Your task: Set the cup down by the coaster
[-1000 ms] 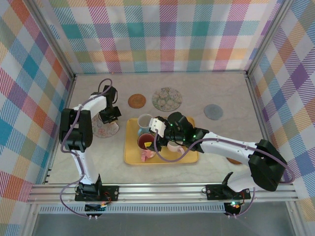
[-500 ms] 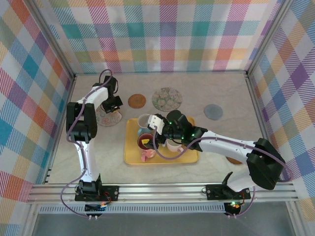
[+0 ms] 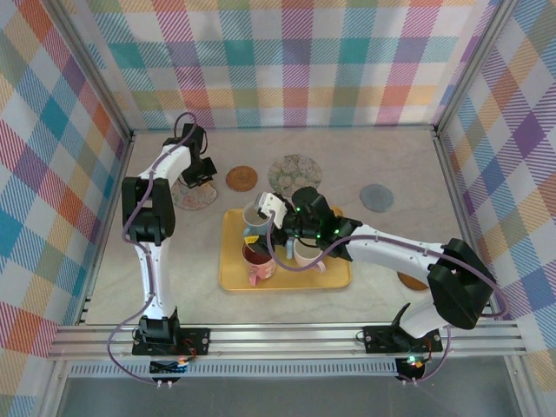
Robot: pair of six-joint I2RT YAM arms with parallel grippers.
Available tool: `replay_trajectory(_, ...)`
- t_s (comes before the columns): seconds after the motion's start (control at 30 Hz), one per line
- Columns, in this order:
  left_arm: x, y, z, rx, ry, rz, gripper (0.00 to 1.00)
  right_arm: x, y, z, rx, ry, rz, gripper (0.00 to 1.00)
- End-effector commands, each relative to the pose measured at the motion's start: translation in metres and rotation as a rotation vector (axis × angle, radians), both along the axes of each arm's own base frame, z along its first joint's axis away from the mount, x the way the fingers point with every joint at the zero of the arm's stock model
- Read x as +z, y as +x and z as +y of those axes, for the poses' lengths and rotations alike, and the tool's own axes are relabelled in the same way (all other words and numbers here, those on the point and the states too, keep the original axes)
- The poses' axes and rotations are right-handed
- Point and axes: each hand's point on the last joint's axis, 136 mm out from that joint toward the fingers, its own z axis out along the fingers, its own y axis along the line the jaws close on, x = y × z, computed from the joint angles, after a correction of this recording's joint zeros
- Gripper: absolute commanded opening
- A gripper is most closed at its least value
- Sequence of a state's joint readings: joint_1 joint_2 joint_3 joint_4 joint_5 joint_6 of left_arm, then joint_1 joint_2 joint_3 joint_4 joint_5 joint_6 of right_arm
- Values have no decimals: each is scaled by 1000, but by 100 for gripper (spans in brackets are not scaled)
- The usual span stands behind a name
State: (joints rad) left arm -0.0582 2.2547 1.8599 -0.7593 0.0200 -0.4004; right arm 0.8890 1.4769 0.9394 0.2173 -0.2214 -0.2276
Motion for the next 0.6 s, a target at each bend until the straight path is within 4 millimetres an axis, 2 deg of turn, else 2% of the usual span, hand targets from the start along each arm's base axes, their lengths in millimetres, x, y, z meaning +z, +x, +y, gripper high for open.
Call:
replay_trajectory(0.0,4,16,6,2,-8,-20,0,12,2,2,9,40,-3,99)
replay_trajectory(0.17,2,24,6,6,-10,-27,0,9,4,1,6,32,-3,99)
replay_trajectory(0.57,-17,30,15,37,16,4,3,2,6,-2,0,9,13,99)
